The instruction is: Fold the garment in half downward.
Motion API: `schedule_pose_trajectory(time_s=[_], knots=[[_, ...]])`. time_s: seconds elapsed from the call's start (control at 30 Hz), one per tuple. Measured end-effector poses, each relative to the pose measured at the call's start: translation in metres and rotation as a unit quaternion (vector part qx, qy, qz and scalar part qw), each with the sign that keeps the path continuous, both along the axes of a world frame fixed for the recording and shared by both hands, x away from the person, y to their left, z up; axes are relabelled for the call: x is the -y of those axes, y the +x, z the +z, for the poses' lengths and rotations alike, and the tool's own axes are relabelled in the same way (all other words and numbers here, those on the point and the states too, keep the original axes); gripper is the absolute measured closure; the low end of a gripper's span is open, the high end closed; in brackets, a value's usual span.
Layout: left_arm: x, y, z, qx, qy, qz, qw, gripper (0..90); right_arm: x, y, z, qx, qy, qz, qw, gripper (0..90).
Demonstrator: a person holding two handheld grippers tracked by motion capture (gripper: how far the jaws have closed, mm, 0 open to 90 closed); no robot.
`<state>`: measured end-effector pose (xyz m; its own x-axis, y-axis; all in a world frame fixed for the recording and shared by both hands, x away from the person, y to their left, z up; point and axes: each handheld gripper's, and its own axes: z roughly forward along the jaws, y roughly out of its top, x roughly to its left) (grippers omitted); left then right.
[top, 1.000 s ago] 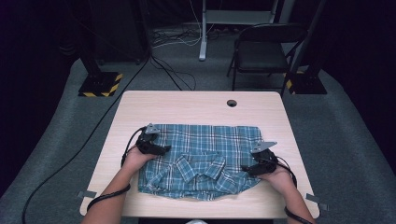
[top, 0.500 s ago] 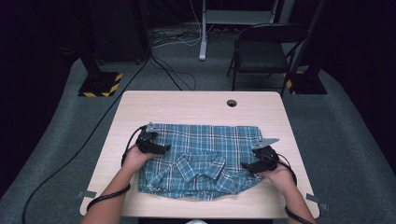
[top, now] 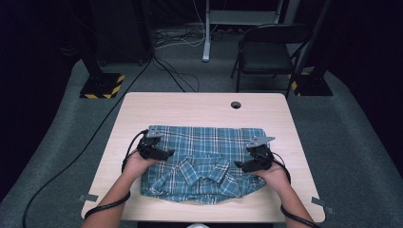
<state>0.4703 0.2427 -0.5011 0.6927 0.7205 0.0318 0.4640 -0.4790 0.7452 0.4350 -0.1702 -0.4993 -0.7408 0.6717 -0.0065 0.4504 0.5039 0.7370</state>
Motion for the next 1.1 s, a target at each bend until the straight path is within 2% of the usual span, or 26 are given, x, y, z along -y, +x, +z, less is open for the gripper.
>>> schedule_pose_trajectory(time_s=[0.1, 0.17, 0.23, 0.37, 0.53, 0.63, 0.77, 0.87, 0.9, 1.0, 1.07, 1.1], knots=[[0.003, -0.007, 0.001, -0.002, -0.004, -0.009, 1.0, 11.1, -0.014, 0.001, 0.003, 0.001, 0.011, 0.024, 0.9996, 16.4], [0.006, -0.012, 0.0, -0.006, -0.008, -0.016, 0.9998, 11.1, -0.024, 0.002, 0.003, 0.002, 0.009, 0.04, 0.9992, 16.4], [0.011, -0.016, -0.003, -0.008, 0.001, -0.024, 0.9997, 11.2, -0.032, 0.003, 0.001, 0.002, 0.0, 0.051, 0.9987, 16.4], [0.02, -0.025, -0.005, -0.008, 0.015, -0.04, 0.9991, 11.3, -0.045, 0.007, -0.008, -0.013, -0.015, 0.066, 0.9976, 16.1], [0.028, -0.033, -0.004, -0.003, 0.013, -0.053, 0.9985, 11.3, -0.054, 0.01, -0.017, -0.017, -0.044, 0.077, 0.9959, 15.9], [0.034, -0.037, -0.005, -0.002, 0.01, -0.063, 0.998, 11.3, -0.055, 0.014, -0.025, -0.032, -0.061, 0.076, 0.9947, 14.8], [0.044, -0.039, -0.009, -0.007, 0.009, -0.078, 0.9969, 11.2, -0.053, 0.016, -0.025, -0.045, -0.052, 0.069, 0.9952, 14.4], [0.05, -0.039, -0.014, -0.013, 0.016, -0.086, 0.9961, 11.0, -0.053, 0.013, -0.019, -0.04, -0.048, 0.075, 0.9952, 15.5], [0.052, -0.039, -0.015, -0.014, 0.021, -0.09, 0.9956, 10.9, -0.053, 0.012, -0.016, -0.036, -0.04, 0.076, 0.9957, 15.8], [0.054, -0.038, -0.021, -0.02, 0.032, -0.092, 0.995, 10.5, -0.05, 0.01, -0.004, -0.027, 0.004, 0.079, 0.9965, 15.9], [0.054, -0.036, -0.025, -0.028, 0.036, -0.09, 0.9949, 10.0, -0.051, 0.008, 0.0, -0.027, 0.027, 0.086, 0.9955, 15.9], [0.054, -0.036, -0.026, -0.029, 0.035, -0.089, 0.9949, 9.8, -0.052, 0.007, 0.001, -0.027, 0.03, 0.092, 0.995, 15.9]])
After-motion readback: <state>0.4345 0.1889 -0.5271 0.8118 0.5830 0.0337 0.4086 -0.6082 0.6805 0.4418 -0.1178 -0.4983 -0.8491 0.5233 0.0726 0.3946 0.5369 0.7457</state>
